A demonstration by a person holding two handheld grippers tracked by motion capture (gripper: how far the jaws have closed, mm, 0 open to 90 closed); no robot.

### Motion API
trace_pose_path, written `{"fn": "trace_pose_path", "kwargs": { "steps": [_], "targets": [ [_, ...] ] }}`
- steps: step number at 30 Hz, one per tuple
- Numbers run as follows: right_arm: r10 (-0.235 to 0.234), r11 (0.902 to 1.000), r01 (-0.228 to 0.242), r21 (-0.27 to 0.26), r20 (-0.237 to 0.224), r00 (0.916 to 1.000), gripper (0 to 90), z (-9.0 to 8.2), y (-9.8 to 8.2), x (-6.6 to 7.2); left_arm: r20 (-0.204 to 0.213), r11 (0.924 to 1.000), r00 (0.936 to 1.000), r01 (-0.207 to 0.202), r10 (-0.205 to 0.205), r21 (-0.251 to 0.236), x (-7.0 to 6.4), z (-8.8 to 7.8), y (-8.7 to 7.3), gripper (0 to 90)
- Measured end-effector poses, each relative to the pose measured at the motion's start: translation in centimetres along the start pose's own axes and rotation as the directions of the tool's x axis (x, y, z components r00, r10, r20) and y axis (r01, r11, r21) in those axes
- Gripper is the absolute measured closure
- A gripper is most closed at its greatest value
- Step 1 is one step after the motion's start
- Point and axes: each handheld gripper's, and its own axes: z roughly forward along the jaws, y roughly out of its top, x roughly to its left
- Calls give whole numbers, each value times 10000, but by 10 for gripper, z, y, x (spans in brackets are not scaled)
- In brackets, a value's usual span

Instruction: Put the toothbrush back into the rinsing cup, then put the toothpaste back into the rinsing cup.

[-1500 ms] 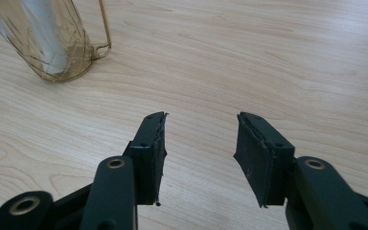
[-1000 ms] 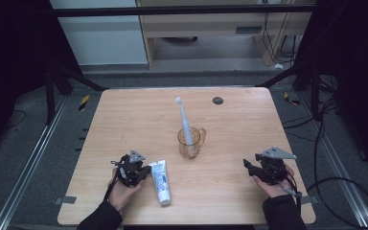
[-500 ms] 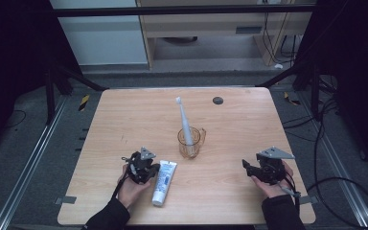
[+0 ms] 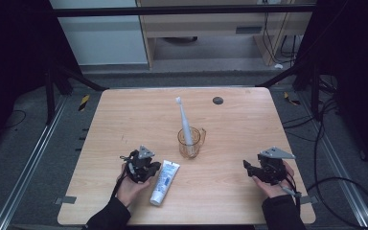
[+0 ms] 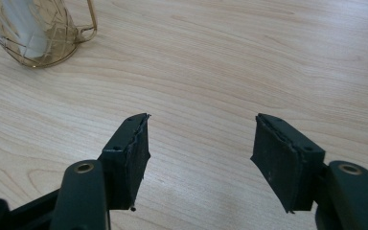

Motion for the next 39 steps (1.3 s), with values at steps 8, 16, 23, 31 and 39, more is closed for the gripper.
{"fn": "trace_pose_path", "kwargs": {
  "steps": [8, 16, 23, 31, 39],
  "targets": [
    [60, 10000, -60, -4, 143, 9999, 356, -1, 0, -4, -104, 9994, 9999, -15, 11, -353, -3, -17, 4, 759],
    [17, 10000, -18, 26, 259, 9997, 349, -1, 0, -4, -90, 9993, 10000, -32, 29, -368, -10, -25, 7, 671],
    [27, 10000, -30, 93, 295, 9996, 339, -1, 0, -5, -33, 9998, 9999, -147, 147, -151, -21, -26, 9, 533],
    [43, 9999, -47, 132, 269, 9996, 329, -1, 0, -5, 76, 9994, 9994, -333, 332, 74, -32, -22, 10, 426],
    [40, 9998, -46, 180, 290, 9996, 323, 0, -1, -5, -25, 9980, 9989, -469, 471, 413, -38, -16, 10, 370]
  ]
}}
